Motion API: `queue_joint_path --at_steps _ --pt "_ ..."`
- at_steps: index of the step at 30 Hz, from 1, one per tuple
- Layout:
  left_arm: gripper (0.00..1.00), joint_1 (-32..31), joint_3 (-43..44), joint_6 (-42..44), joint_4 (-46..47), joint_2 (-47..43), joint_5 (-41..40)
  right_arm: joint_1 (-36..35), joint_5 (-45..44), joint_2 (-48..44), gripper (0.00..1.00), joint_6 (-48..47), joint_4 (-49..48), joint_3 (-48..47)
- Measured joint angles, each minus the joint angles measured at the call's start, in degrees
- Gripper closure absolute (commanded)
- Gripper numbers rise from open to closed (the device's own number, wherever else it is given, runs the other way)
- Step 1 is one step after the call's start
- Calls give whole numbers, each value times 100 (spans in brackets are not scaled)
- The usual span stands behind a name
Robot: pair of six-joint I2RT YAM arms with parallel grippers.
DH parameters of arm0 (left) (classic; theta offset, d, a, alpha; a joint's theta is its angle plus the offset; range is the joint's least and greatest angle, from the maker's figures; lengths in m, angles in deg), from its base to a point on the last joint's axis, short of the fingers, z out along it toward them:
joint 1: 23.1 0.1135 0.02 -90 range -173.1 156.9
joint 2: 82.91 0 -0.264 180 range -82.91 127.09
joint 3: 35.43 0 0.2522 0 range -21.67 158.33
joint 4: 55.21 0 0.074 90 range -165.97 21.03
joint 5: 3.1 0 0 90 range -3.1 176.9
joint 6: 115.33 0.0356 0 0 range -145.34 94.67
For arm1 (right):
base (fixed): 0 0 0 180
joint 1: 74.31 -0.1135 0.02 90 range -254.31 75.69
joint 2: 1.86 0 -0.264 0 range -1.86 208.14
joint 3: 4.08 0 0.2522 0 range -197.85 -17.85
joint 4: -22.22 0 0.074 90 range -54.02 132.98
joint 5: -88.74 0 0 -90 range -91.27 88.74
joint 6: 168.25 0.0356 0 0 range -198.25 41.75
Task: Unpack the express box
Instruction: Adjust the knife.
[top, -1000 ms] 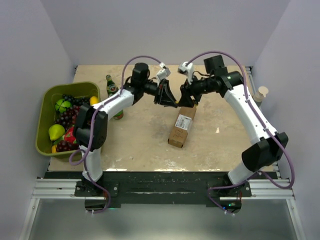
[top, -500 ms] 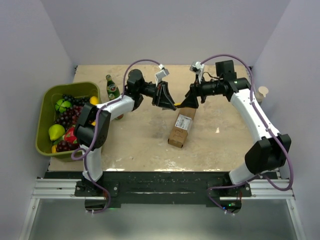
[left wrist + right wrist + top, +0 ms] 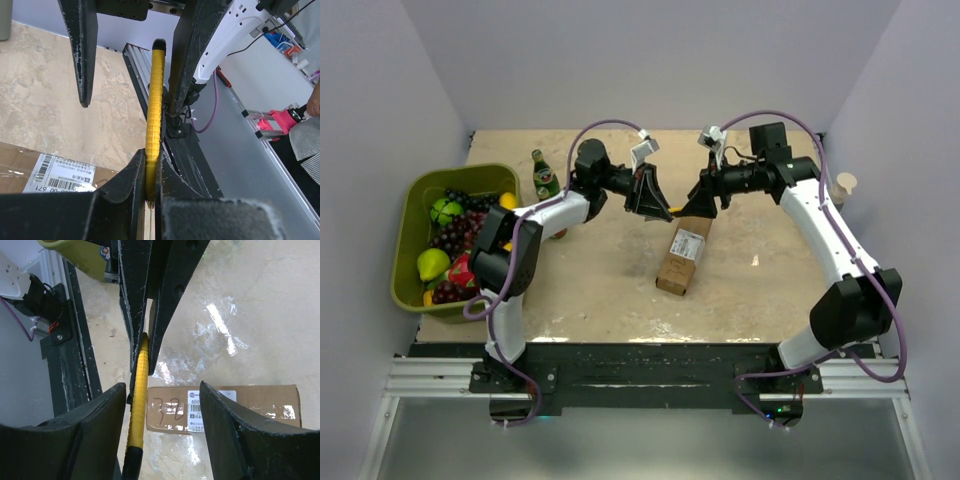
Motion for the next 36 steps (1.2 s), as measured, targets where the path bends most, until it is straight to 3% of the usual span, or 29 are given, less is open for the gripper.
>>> queue_joint_path --at_steps 10,27,36 --pt "100 -4 0 2 -13 2 17 -2 50 -50 32 234 -66 192" --pt "100 0 76 -111 -85 164 -17 0 212 -407 47 1200 -944 918" --pt "100 11 87 -186 -81 238 -46 0 216 -479 48 1355 -1132 1036"
